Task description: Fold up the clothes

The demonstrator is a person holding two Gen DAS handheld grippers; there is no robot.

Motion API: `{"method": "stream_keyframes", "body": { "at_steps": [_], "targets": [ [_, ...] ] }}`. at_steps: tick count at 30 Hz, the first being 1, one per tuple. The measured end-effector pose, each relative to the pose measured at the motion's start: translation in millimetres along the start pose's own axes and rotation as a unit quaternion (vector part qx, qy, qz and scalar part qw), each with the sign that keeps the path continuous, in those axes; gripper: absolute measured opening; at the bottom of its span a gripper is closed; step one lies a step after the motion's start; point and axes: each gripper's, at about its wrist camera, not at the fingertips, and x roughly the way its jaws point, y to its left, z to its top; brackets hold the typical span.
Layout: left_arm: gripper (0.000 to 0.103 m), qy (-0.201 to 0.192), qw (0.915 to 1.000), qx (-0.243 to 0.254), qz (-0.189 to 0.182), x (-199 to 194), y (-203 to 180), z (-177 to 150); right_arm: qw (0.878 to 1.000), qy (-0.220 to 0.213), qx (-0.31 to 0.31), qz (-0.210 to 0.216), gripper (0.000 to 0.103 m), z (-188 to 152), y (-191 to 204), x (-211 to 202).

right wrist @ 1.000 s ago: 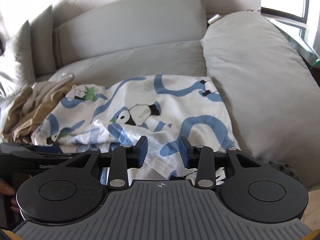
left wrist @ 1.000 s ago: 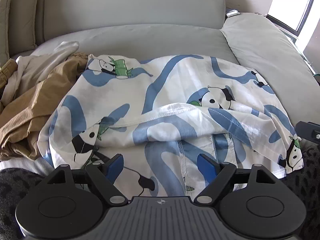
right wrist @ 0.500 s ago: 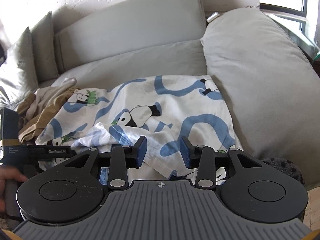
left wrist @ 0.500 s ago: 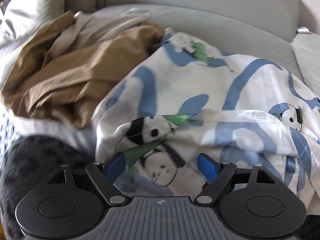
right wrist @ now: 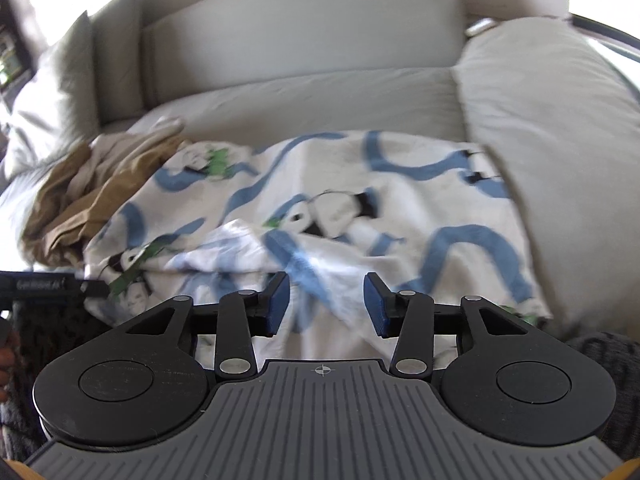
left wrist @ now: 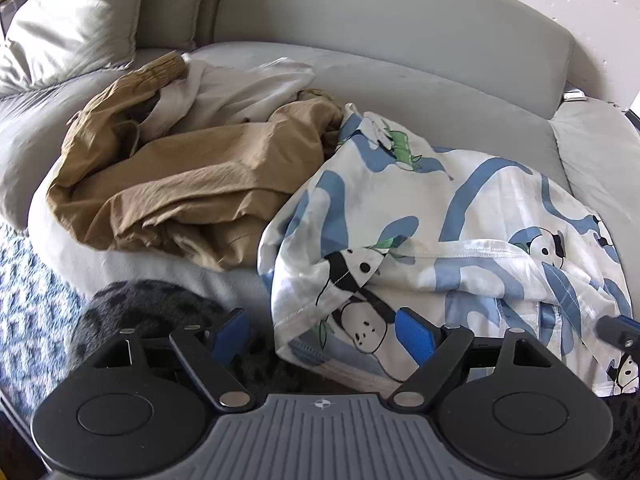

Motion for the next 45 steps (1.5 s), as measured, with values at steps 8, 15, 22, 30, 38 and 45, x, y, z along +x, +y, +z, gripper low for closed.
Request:
{"method": "stream_keyframes", "body": {
  "at_steps": [8, 15, 22, 30, 38, 45],
  "targets": [
    [0.08, -0.006, 0.9989, 0.015, -0.045, 1.6, -12.1, 0.8, 0.996, 0.014, -0.086, -0.021, 0.05, 11.4, 22.5, 37.7],
    [0.08, -0.02, 0.9975, -0.009, -0.067, -12.0, 1.3, 6.5, 0.987, -0.013, -0.162, 0.001, 0.043, 19.7, 49.0, 61.4],
    [0.08, -0.03, 0.996, -0.024, -0.081, -24.5, 18.2, 5.5, 0.976, 0.012, -0.21, -0.057, 0.001, 23.8, 63.1, 96.6],
    [0.08, -0.055, 0.995, -0.048, -0.069, -33.4, 36.0, 14.0, 0.952, -0.008, -0.306, 0.029, 0.001, -12.7, 73.6, 25.2],
    [0.08, -0.073, 0.9964, -0.023, -0.037, -36.1, 29.8, 19.6, 0.938, 0.101, -0.326, 0.055, 0.019, -65.5, 56.7, 12.4],
    [0.08, -0.038, 0.9964, 0.047, -0.059, -2.5, -14.5, 13.2, 0.988, 0.05, -0.124, 0.074, 0.041, -34.7, -2.8, -12.9]
  ]
}}
